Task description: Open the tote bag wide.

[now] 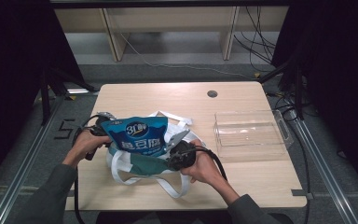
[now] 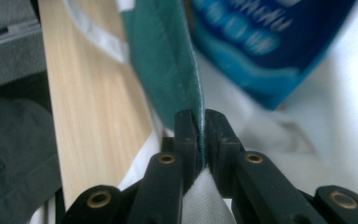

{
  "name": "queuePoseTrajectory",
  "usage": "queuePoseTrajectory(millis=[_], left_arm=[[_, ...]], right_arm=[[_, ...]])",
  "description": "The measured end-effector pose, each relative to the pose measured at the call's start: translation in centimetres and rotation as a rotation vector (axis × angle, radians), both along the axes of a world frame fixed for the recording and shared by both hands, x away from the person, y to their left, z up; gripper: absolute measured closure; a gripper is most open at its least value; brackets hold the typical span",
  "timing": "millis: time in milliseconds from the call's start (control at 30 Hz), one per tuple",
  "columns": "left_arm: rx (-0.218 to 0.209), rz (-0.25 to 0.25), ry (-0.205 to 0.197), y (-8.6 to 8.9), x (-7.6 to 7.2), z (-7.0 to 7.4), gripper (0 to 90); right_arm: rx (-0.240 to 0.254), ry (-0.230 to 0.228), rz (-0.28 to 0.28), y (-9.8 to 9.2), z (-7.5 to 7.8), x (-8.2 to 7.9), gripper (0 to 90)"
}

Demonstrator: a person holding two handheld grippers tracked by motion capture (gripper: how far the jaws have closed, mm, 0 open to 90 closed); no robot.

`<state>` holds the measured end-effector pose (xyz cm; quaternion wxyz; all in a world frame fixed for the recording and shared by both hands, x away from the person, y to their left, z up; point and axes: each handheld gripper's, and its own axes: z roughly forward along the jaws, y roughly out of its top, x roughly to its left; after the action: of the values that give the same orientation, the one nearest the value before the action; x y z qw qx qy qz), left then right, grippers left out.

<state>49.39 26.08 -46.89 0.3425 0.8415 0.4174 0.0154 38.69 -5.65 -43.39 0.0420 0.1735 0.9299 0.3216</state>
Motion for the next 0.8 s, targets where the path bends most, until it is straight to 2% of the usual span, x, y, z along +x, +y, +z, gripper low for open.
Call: queuePoseTrajectory(millis=[33, 67, 100, 167, 200, 233, 300, 333, 367, 467, 500, 567, 600, 633, 700, 767, 800], left_arm=[[0.014, 0.022, 0.002, 0.0, 0.1, -0.3, 89.5], [0.034, 0.008, 0.008, 0.2, 0.3, -0.4, 89.6], [0.074, -0.027, 0.011, 0.5, 0.5, -0.4, 89.6], [0.031, 0.024, 0.014, 0.3, 0.5, -0.9, 89.6], [0.070, -0.009, 0.023, 0.7, 0.7, -0.9, 89.6], [0.052, 0.016, 0.025, 0.6, 0.8, -1.3, 89.6], [0.046, 0.039, 0.032, 0.8, 0.8, -1.9, 89.6], [0.028, 0.048, 0.033, 0.9, 0.8, -2.2, 89.6], [-0.005, 0.084, 0.028, 0.7, 0.7, -2.4, 89.6], [-0.009, 0.078, -0.003, 1.0, 0.1, -1.8, 88.9], [-0.042, 0.100, -0.008, 1.2, -0.1, -1.4, 85.9], [-0.074, 0.128, -0.036, 2.0, -0.6, -0.3, 73.6], [-0.076, 0.140, -0.053, 2.4, -1.0, 0.4, 66.3], [-0.085, 0.151, -0.081, 2.8, -1.5, 1.3, 66.3], [-0.085, 0.167, -0.105, 3.6, -2.6, 2.9, 57.1], [-0.078, 0.163, -0.132, 4.0, -4.0, 4.2, 55.2], [-0.059, 0.155, -0.151, 4.1, -4.8, 4.7, 54.2]], right_arm=[[-0.009, 0.010, 0.004, 0.1, -0.3, -0.3, 84.6], [-0.023, 0.023, 0.017, 0.2, -0.9, -0.6, 84.9], [-0.031, 0.035, 0.026, 0.2, -1.3, -0.7, 85.1], [-0.057, 0.041, 0.050, 0.4, -2.5, -0.9, 85.4], [-0.078, 0.056, 0.049, 0.6, -3.1, -1.0, 85.6], [-0.097, 0.064, 0.043, 0.9, -3.6, -1.2, 85.7], [-0.123, 0.066, 0.049, 1.4, -4.3, -1.3, 85.8], [-0.130, 0.065, 0.053, 1.6, -4.4, -1.3, 85.9], [-0.138, 0.057, 0.053, 1.7, -4.6, -1.4, 85.8], [-0.137, 0.065, 0.047, 1.8, -4.9, -1.4, 85.4], [-0.123, 0.071, 0.037, 1.6, -4.8, -1.3, 83.7], [-0.078, 0.079, 0.005, 1.2, -4.0, -1.2, 71.4], [-0.014, 0.059, -0.007, 0.5, -2.6, -1.1, 62.9], [-0.014, 0.059, -0.007, 0.5, -2.6, -1.1, 62.9], [0.061, 0.029, -0.042, -0.5, -0.6, -0.8, 57.7], [0.130, 0.017, -0.073, -1.9, 1.2, -0.4, 56.2], [0.151, -0.004, -0.091, -2.7, 2.0, -0.1, 55.7]])
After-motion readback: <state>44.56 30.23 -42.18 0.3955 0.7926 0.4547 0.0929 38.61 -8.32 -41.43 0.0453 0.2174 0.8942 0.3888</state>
